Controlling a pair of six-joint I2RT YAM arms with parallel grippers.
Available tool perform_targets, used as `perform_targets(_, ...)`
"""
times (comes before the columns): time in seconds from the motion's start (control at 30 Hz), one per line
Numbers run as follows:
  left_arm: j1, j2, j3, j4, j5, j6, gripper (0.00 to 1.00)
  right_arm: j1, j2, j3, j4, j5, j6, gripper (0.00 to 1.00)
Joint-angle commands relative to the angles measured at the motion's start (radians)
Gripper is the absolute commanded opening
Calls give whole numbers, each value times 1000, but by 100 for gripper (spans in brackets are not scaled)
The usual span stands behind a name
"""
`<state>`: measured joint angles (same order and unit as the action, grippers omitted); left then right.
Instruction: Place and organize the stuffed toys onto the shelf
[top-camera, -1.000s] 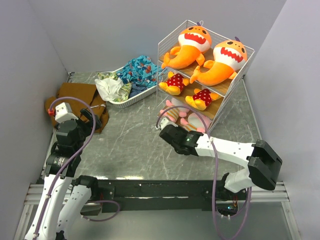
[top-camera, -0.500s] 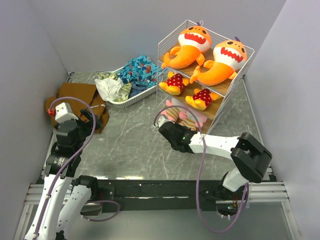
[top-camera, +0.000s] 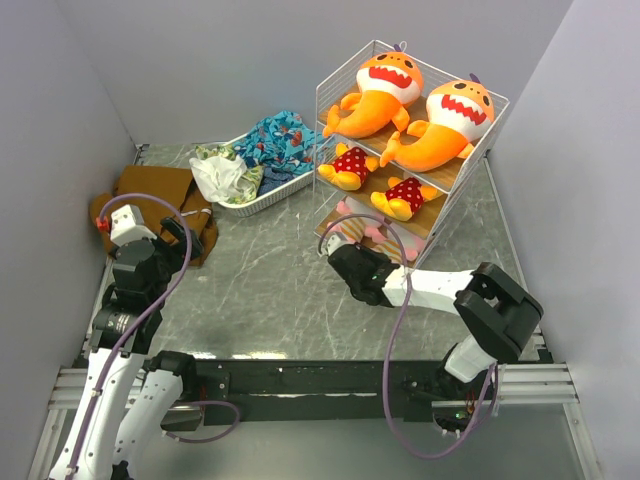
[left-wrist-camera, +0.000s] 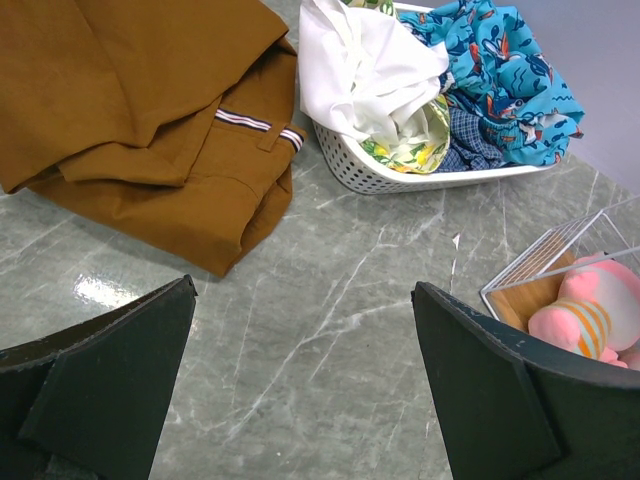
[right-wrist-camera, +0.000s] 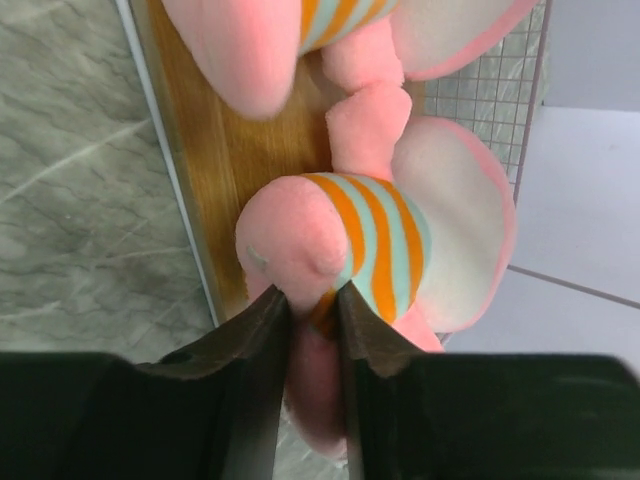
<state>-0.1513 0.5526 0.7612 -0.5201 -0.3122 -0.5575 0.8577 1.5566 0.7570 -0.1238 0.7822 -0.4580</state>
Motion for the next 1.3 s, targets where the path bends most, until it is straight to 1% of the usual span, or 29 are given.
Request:
perform_targets(0.0, 1, 6, 3, 34, 2, 21, 96, -22, 2, -24, 78, 8, -24, 33)
perform_targets(0.13, 1, -2, 0, 35, -1, 18, 97, -23, -3, -36, 92, 9, -39, 36)
perform_targets(0.27, 1, 3, 3, 32, -4, 18, 96, -23, -21, -51, 114, -14, -60, 49)
perform_targets(0.3, 1, 6, 4, 29, -7, 18, 96, -23, -26, -54, 122, -20, -73, 50)
perform_targets(0.4, 1, 6, 3, 31, -2, 16, 96, -23, -44, -67, 154, -24, -96, 50)
perform_targets(0.67, 1, 1, 1, 32, 1, 19, 96, -22, -89, -68, 142, -3, -104, 51)
perform_targets(0.7, 1, 3, 1, 31, -1, 19, 96, -22, -99, -67, 133, -11, -100, 51)
perform_targets(0.77, 1, 4, 1, 28, -4, 19, 96, -19, -112, -64, 131, -12, -94, 55)
perform_targets(0.87, 1, 4, 3, 28, -1, 18, 97, -14, -136, -68, 131, -14, -90, 57)
perform_targets(1.03, 1, 3, 1, 28, -1, 21, 96, 0, -184, -45, 67, -29, -73, 59)
perform_targets(1.27, 1, 4, 1, 34, 8, 24, 96, 67, -233, -41, -17, -84, -38, 58)
